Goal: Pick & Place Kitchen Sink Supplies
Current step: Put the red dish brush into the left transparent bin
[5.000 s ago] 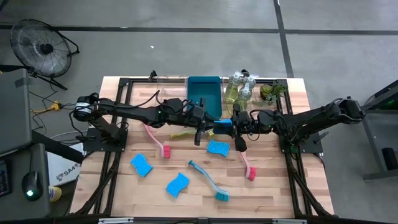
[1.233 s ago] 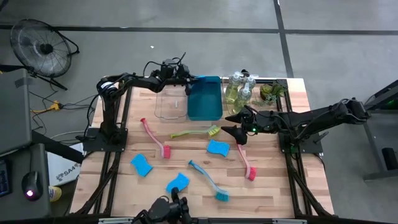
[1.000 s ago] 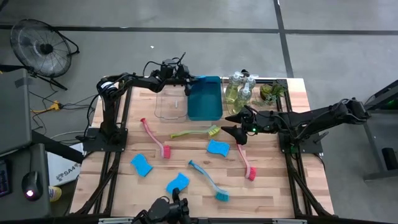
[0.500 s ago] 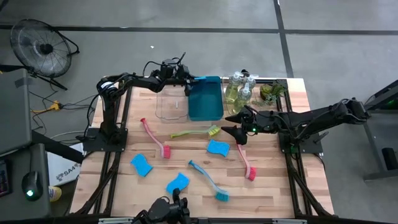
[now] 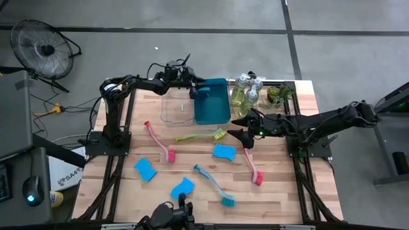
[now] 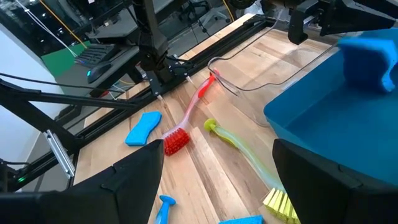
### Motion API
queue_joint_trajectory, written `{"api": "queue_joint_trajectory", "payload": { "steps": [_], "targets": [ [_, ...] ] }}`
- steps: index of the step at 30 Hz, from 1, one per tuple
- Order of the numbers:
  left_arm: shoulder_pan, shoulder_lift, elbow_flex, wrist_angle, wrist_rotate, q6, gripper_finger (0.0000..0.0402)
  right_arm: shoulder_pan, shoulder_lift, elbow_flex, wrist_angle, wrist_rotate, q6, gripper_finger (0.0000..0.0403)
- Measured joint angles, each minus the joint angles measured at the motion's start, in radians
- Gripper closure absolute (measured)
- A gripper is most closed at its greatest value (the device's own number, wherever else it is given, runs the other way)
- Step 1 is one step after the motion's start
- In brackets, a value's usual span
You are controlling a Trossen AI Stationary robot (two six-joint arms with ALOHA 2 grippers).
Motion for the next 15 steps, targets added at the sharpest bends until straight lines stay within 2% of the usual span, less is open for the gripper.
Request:
{"api": "queue_joint_trajectory", "payload": {
  "steps": [8,15],
  "targets": [
    [0.000,-0.033,0.000,0.006,0.006,0.001,0.0273,0.000,0.000,0.000,0.000,-0.003,0.000,0.0107],
    [0.000,-0.096,0.000,0.013,0.113,-0.002,0.0273,0.000,0.000,0.000,0.000,-0.003,0.001,0.0107]
  ]
}}
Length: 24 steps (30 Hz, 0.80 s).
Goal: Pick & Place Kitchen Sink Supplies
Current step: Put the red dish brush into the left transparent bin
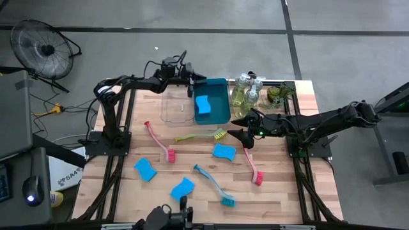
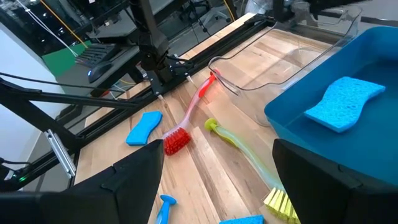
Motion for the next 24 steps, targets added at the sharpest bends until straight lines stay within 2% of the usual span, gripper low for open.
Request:
{"api": "queue_joint_trajectory", "payload": {
  "steps": [7,12,24],
  "targets": [
    [-0.003,-0.097,0.001,-0.009,0.100,-0.022,0.0273,0.000,0.000,0.000,0.000,0.000,0.000,0.0107],
    [-0.021,-0.186,0.001,-0.012,0.117,-0.032,0.0273,0.000,0.000,0.000,0.000,0.000,-0.003,0.0107],
    [-0.203,-0.347,0.002,-0.085,0.121,-0.044,0.0273,0.000,0.000,0.000,-0.030,-0.001,-0.009,0.0107]
  ]
}}
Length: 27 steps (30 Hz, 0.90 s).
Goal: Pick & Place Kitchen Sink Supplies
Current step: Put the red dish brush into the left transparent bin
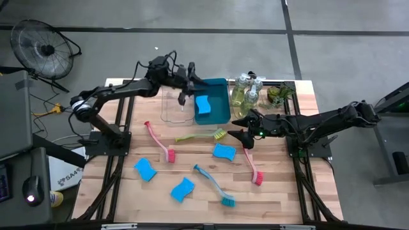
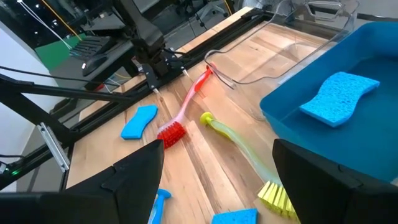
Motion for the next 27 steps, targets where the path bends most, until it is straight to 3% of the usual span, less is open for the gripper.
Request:
{"api": "queue_joint_trajectory", "payload": {
  "steps": [8,13,21,27],
  "targets": [
    [-0.178,-0.068,0.000,-0.150,-0.016,0.051,0.0273,0.000,0.000,0.000,-0.035,-0.001,0.000,0.0107],
    [-0.273,-0.088,0.000,-0.349,-0.063,0.126,0.0273,0.000,0.000,0.000,-0.051,-0.037,0.000,0.0107],
    [-0.397,-0.090,0.000,-0.637,-0.243,0.200,0.0273,0.000,0.000,0.000,-0.134,-0.112,-0.027,0.0107],
    [-0.489,-0.090,0.000,-0.747,-0.414,0.210,0.0273,0.000,0.000,0.000,-0.163,-0.165,-0.053,0.0107]
  ]
}}
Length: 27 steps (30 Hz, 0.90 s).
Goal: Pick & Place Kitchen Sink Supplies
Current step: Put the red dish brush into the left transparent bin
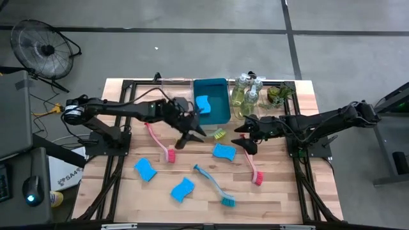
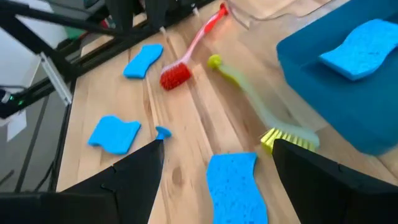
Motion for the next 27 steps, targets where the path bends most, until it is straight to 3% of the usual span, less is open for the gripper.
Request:
{"api": "queue_joint_trajectory", "payload": {
  "steps": [14,27],
  "targets": [
    [-0.169,0.000,0.000,-0.042,-0.317,-0.030,0.0273,0.003,0.002,0.000,-0.177,-0.014,-0.119,0.0107],
    [-0.219,0.000,0.000,-0.042,-0.439,-0.073,0.0273,0.043,0.007,0.000,-0.538,-0.015,0.525,0.0107]
  ]
}}
